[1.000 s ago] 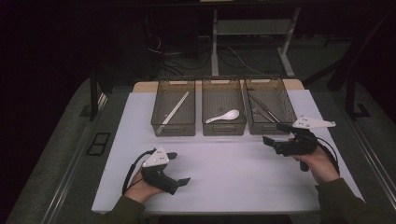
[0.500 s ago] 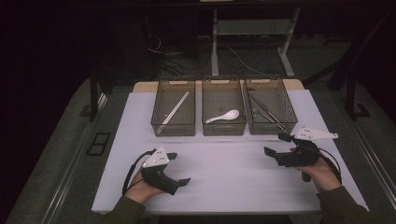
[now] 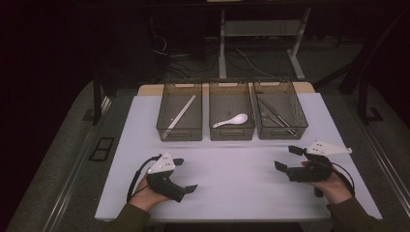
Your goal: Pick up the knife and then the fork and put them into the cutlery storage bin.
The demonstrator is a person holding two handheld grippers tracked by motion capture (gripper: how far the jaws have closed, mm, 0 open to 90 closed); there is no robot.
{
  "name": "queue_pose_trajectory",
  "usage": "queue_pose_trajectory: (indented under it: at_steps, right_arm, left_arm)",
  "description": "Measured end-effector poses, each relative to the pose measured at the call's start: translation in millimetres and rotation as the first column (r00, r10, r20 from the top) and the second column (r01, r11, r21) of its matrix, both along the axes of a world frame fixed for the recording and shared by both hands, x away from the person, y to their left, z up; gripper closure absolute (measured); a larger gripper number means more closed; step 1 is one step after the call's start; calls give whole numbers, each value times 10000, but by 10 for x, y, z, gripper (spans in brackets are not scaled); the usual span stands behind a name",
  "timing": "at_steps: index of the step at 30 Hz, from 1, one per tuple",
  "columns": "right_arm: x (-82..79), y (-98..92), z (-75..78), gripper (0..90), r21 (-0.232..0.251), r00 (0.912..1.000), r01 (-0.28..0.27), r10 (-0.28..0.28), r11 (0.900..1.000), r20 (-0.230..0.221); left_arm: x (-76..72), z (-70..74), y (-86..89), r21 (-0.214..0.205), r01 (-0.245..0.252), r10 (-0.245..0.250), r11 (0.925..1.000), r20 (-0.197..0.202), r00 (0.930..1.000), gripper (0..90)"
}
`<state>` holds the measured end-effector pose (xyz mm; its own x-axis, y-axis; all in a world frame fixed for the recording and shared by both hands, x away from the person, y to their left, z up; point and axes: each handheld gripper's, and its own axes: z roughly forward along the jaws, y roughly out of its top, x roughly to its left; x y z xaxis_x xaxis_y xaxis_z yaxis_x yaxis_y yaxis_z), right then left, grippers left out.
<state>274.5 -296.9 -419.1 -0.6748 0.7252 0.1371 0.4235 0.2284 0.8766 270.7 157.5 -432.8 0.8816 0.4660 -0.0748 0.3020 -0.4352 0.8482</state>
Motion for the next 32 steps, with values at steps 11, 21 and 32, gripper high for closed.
queue_pose_trajectory:
  at_steps: [11, 21, 32]
  right_arm:
    - [-165, -10, -94, 149, 61, 9992, -399, 399, 9992, -19]
    - [-174, 15, -190, 123, -340, 9987, -465, 458, 9983, -227]
    - [-174, 15, -222, 123, -463, 9987, -328, 309, 9984, -415]
  left_arm:
    - [0, -3, -3, 26, -17, 17, 10000, -54, 10000, 0]
    - [-5, -9, -9, -61, -67, 66, 10000, -85, 9999, 0]
    - [-3, -11, -9, 22, -52, 52, 10000, -66, 10000, 0]
